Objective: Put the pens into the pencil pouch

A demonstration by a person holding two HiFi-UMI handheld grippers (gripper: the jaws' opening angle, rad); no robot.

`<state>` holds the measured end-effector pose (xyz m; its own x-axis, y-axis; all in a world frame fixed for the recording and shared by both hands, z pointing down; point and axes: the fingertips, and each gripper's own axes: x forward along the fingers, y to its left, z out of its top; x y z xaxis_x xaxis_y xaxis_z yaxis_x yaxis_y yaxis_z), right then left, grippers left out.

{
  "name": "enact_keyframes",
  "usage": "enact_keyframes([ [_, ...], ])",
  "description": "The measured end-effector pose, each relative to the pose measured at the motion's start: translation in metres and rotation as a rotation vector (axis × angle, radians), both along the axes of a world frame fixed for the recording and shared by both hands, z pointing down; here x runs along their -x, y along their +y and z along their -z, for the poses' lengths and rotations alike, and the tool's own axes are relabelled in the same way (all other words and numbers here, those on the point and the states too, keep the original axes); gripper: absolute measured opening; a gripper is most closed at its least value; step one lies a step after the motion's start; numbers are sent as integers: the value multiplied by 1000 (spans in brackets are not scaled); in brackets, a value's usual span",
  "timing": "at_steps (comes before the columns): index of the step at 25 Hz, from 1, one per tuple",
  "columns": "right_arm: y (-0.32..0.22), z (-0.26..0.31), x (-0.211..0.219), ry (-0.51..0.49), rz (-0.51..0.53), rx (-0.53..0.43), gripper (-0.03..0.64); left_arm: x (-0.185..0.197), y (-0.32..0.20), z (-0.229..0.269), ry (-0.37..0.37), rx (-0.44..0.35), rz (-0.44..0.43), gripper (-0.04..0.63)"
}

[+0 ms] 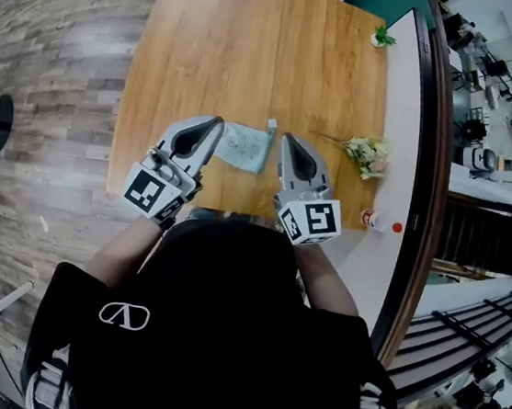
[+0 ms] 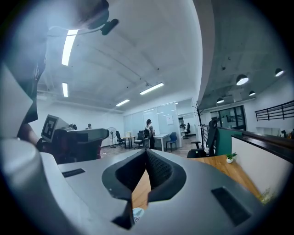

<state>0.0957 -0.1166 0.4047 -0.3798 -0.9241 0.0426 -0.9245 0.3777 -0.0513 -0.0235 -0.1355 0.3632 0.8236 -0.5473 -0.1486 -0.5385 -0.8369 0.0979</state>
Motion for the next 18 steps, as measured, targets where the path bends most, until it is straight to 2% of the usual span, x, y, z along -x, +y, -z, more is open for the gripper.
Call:
enact_keyframes([
  [7,8,8,-18,28,-77,-72,-2,17,1,8,-2,-38,62,5],
  [12,7,2,-22,75,-97,-56,-2,18,-3,6,4,-40,67,3],
  [18,7,3,-23,76,-110,-53,-2,10,-4,2,3,-25,50,3],
])
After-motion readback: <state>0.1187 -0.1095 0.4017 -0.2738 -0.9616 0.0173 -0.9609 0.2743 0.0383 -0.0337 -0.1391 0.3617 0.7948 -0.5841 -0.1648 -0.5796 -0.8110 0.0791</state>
